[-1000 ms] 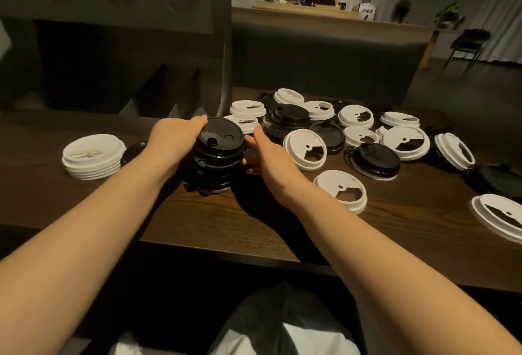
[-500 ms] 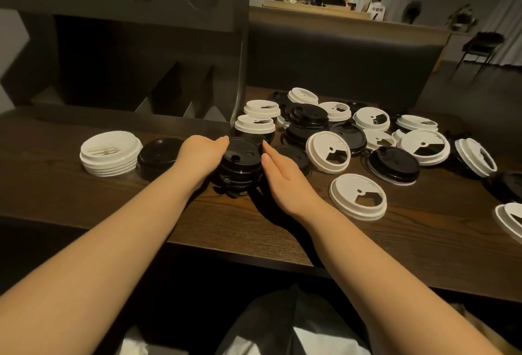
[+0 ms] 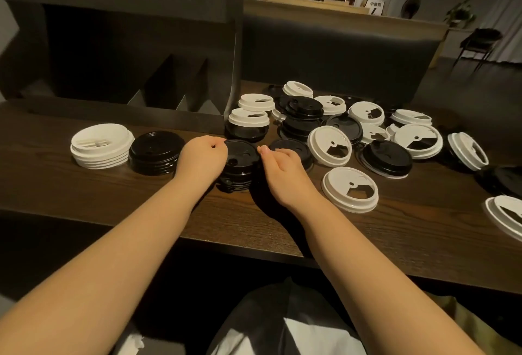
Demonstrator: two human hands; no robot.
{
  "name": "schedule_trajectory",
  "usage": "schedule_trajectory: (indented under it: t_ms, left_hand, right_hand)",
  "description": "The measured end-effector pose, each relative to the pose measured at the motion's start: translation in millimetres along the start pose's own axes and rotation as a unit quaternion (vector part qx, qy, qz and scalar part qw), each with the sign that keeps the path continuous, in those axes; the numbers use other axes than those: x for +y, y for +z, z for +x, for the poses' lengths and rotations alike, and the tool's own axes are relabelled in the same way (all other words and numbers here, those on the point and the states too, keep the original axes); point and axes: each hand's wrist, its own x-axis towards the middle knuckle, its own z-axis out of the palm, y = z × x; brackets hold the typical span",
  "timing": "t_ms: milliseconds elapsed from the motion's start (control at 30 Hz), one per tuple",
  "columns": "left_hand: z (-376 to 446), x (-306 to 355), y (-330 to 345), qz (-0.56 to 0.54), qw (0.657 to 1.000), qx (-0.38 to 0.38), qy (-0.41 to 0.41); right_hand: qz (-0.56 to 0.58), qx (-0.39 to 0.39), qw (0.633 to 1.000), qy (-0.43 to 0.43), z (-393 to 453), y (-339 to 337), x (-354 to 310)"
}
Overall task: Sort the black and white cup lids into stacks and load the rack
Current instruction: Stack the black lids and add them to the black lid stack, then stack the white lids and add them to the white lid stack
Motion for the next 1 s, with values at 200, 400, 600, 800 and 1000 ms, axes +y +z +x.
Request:
schedule_trajectory:
  t_ms: [200,400,600,800,1000]
  left_hand:
    - [1.6,1.6,-0.9,0.009,0.999,0.008,0.031]
    - [0.0,-6.9,2.1,-0.032,0.994,-0.064,0.088]
    - [-5.0,-6.4,-0.5,-0.076,0.99,-0.075,0.086]
    - [-6.5,-7.0,0.5,-0.008,0.989,-0.09,0.12]
    - [-6.9,-4.7,1.1,-0.029,0.986,-0.021,0.163]
  right_hand:
    - [-0.058,0.092,0.993,-0.052,-4.1,4.6,-3.0]
    - [-0.039,0.051,0.998,-0.018,-4.5,0.5,-6.7]
    - [-0.017,0.092,0.994,-0.052,-7.2,4.7,-6.7]
    - [0.027,0.074,0.997,-0.022,-8.0,4.0,-8.2]
    - [0.037,0.048,0.997,-0.04,-9.4,4.5,-12.6]
